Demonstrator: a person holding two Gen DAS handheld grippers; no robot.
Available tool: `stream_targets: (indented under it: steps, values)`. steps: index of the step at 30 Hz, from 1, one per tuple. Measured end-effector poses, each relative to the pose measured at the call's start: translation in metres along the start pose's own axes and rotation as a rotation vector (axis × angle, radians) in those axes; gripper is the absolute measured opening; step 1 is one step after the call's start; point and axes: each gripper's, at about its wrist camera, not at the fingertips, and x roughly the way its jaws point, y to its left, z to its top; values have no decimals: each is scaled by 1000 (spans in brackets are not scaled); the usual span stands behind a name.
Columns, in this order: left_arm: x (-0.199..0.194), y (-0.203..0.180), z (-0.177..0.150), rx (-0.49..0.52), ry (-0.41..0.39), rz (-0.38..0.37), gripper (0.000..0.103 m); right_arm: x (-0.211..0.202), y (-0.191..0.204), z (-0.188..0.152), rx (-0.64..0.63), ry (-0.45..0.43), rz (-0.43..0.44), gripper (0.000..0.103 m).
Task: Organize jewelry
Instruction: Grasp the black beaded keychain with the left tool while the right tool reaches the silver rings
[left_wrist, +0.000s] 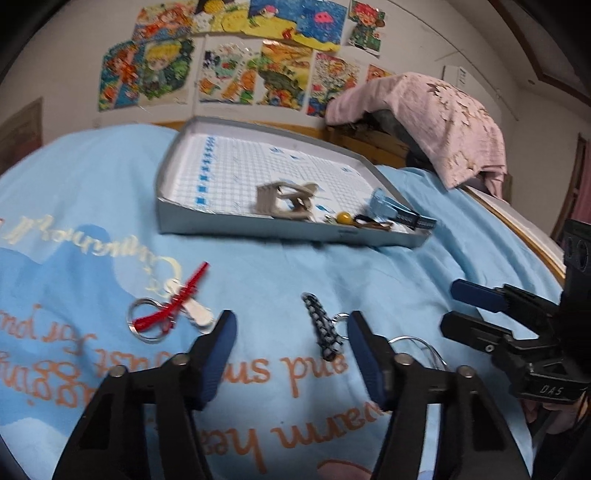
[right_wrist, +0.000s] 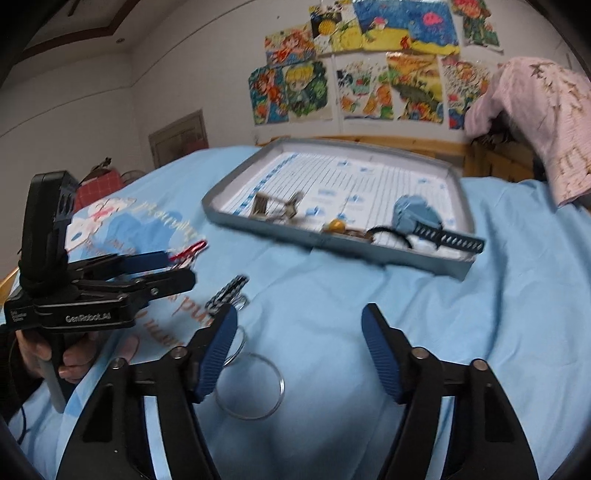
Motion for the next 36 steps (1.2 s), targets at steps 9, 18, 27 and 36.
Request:
stream_targets:
  steps: [9,18,27,36]
  values:
    - [17,-11,-2,42,76,-85,44,10,17,-5,-67,58,71,42]
    - [36,-7,-7,36,159,-46,22,21,23,-13,-90,160,79,32]
    - [35,-3,-15,30,130,-42,15,26,31,-16,-111,198,94,19]
    - [8,2,-25,-45,58,-29,14,22,30,-15,-72,175,137,3]
